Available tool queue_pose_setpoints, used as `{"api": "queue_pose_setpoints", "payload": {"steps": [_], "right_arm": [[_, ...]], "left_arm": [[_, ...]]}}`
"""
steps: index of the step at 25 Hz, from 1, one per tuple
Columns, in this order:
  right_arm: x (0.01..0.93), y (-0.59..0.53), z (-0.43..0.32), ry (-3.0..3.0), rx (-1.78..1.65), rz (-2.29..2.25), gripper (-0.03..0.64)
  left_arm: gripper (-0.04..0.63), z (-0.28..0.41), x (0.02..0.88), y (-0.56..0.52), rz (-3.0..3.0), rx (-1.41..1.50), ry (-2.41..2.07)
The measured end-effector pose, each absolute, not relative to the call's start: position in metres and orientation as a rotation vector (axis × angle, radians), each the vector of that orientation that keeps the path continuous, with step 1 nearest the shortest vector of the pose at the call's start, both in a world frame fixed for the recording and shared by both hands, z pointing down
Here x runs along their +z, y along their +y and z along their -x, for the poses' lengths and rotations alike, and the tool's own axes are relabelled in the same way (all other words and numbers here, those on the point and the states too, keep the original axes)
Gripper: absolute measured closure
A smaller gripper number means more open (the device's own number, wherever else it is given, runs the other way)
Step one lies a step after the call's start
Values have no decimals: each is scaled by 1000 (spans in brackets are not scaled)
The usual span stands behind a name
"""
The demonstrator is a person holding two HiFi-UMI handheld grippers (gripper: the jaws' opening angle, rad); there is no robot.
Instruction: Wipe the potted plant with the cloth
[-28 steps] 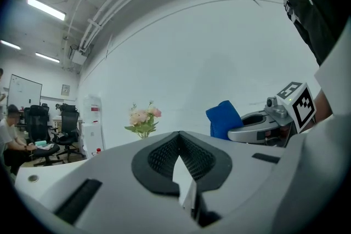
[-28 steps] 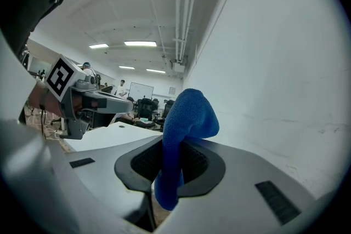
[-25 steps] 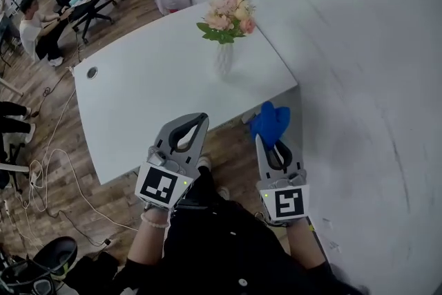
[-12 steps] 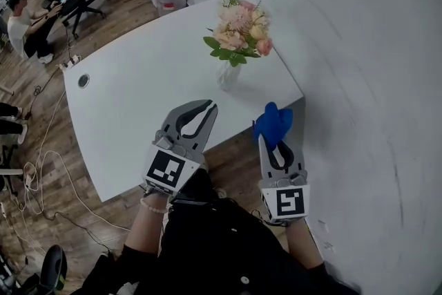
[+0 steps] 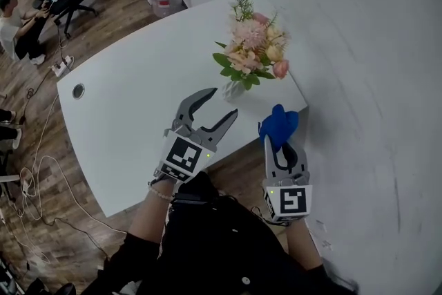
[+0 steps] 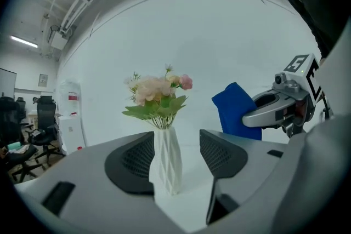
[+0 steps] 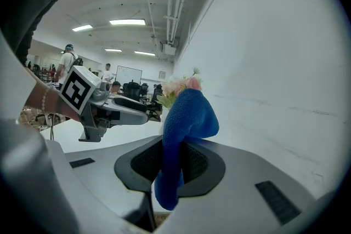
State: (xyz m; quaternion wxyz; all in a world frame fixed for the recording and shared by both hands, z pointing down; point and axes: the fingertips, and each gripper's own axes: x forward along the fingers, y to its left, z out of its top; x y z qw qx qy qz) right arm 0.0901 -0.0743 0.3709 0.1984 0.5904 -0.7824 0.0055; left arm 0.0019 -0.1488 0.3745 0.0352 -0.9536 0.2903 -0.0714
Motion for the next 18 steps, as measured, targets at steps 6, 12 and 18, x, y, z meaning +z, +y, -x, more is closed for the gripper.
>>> {"api": "queue_pose_setpoints", "payload": {"steps": [6,12,18], "right_arm": [[384,-89,-88,-2136,42,-1683,531],[391,-100,-93,-2115,68,-1697,531],[398,-114,-99,-2136,74,-1647,531]], "left_arm": [[292,-17,396,-173,2982,-242,830],[261,-31,408,-188,2989,-271,797],[256,-41,417,-210,2967,-304,829]]}}
